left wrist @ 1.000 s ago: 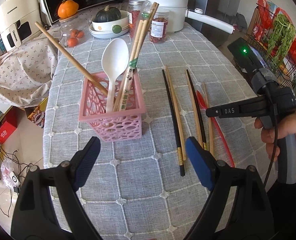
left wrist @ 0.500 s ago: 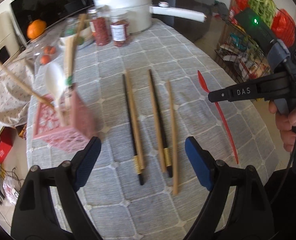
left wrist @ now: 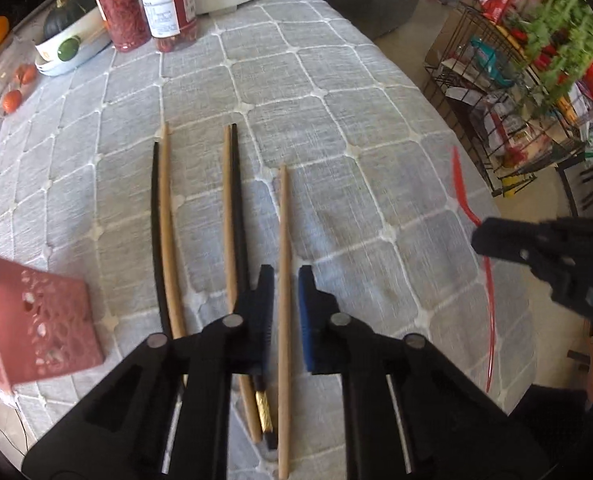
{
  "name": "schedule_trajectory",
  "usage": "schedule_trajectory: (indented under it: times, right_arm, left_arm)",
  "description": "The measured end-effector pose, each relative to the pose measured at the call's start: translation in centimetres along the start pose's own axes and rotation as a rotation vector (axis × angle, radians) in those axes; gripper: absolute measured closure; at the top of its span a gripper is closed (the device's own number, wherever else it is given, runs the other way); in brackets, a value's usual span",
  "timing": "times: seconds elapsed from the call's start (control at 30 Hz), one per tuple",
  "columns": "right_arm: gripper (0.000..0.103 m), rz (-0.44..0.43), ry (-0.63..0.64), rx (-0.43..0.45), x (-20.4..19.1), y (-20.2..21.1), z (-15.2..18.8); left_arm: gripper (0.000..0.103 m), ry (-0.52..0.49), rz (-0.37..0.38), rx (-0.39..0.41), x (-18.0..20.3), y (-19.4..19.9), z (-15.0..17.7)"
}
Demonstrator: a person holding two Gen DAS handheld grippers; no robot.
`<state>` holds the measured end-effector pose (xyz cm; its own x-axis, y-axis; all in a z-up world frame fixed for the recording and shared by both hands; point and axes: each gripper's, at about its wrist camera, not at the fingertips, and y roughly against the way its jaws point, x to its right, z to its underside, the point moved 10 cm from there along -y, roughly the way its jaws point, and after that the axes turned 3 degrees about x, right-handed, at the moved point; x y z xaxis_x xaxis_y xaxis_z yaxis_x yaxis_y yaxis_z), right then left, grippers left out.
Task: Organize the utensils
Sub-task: 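Grasp the red spoon with the right gripper while the left gripper grasps a plain wooden chopstick, then lift the wooden chopstick with the left gripper over the basket while the right gripper carries the red spoon there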
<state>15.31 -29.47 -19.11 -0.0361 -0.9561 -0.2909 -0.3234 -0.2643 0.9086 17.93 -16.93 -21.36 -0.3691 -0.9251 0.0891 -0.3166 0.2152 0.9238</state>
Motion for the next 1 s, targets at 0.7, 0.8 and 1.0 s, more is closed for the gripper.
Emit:
schedule_trajectory:
  times: [0.7, 0.8, 1.0]
  right_arm:
    - [0.095, -0.002, 0.002, 0.001, 0.4, 0.0, -0.2]
    - [0.095, -0.005, 0.004, 0.039, 0.4, 1.2, -0.6]
    - [0.095, -0.019, -0.007, 0.091, -0.4, 2.9, -0.9]
  left_arm:
    - [0.096, -0.1, -0.144, -0.044, 1.1, -2.4, -1.3]
    - [0.096, -0.106, -0.129, 0.016, 1.7, -0.3, -1.6]
    - [0.096, -0.142, -0.09, 0.172, 2.0, 6.8, -1.5]
